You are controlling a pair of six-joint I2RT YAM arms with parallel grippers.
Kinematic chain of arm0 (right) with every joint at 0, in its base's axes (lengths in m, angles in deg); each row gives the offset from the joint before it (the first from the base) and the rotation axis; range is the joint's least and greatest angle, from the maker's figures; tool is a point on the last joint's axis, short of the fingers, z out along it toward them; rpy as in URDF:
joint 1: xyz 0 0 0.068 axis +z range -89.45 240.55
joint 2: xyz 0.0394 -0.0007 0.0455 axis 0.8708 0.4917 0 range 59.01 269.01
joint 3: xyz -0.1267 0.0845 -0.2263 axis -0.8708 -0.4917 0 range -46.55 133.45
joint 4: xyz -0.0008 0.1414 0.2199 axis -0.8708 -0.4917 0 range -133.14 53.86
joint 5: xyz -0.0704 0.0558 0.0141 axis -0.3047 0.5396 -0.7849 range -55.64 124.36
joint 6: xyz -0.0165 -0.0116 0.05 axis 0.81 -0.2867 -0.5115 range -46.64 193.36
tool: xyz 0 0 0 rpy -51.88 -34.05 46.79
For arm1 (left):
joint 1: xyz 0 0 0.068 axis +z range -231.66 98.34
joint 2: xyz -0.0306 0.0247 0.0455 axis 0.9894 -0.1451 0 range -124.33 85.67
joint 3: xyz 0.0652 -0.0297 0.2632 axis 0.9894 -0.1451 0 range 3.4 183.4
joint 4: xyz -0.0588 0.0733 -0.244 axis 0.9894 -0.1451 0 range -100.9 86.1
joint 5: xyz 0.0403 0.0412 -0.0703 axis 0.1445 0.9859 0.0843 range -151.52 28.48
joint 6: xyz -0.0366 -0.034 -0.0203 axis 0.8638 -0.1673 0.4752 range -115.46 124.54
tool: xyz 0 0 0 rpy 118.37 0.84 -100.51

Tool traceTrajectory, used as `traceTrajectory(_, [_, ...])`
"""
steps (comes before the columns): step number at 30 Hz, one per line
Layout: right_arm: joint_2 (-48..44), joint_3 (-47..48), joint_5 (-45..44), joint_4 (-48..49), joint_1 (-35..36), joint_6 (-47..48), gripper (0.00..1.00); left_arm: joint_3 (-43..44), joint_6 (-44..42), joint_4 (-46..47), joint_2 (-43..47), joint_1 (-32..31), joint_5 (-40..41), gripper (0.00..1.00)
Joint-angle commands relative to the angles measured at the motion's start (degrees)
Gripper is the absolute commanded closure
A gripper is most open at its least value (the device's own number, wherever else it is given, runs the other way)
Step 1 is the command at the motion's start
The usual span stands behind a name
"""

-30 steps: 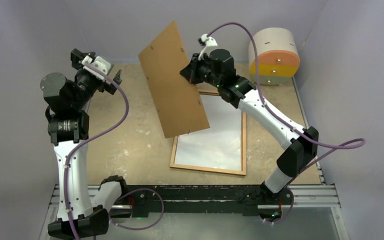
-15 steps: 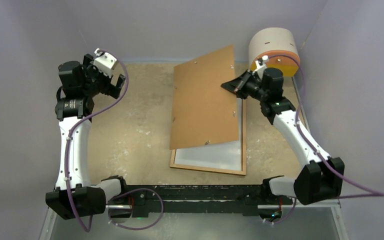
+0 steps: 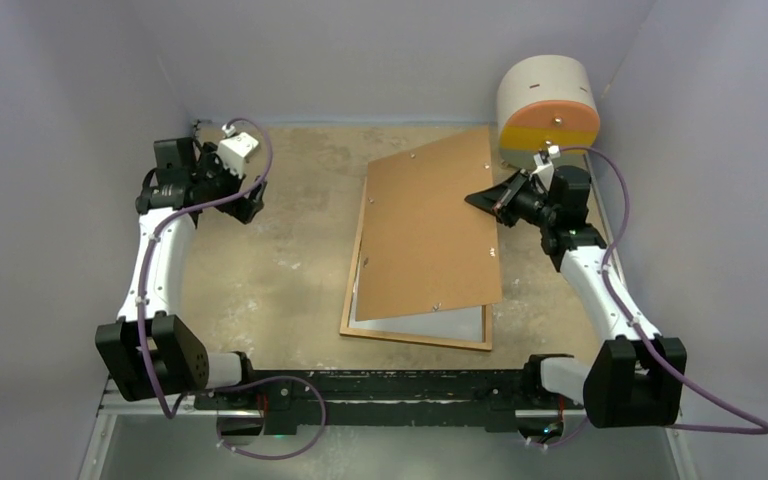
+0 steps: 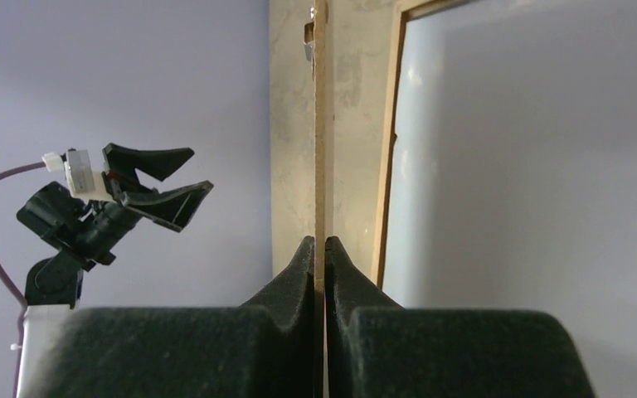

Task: Put the photo into the frame
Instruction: Turn over the photo frame item on the photo frame.

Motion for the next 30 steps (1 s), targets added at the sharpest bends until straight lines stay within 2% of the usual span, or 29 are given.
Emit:
traceTrajectory(1, [0.9,-0.37,4.61,7.28,-0.64,-0.15,1.0,-1.65,-2.3,-0.63,0.18,-0.27,-0.79,0.0])
traceTrajectory(6, [3.95,-1.22,5.66,9.9,-0.66,-0.08,1.0,-2.69,-2.18,-1.28,-0.53,-0.88,-1.05,0.0])
traceTrajectory(21, [4.45,-7.29,-1.22,13.36,-0.81,0.58,1.0,-7.28,-1.61,0.19,-3.77,-5.76,4.95,0.0])
traceTrajectory(30, [6.83,-10.38,-1.61,20.53,-0.84,-2.8,1.0,-9.15,-2.41,1.22,-4.34,-7.41,7.0,0.01])
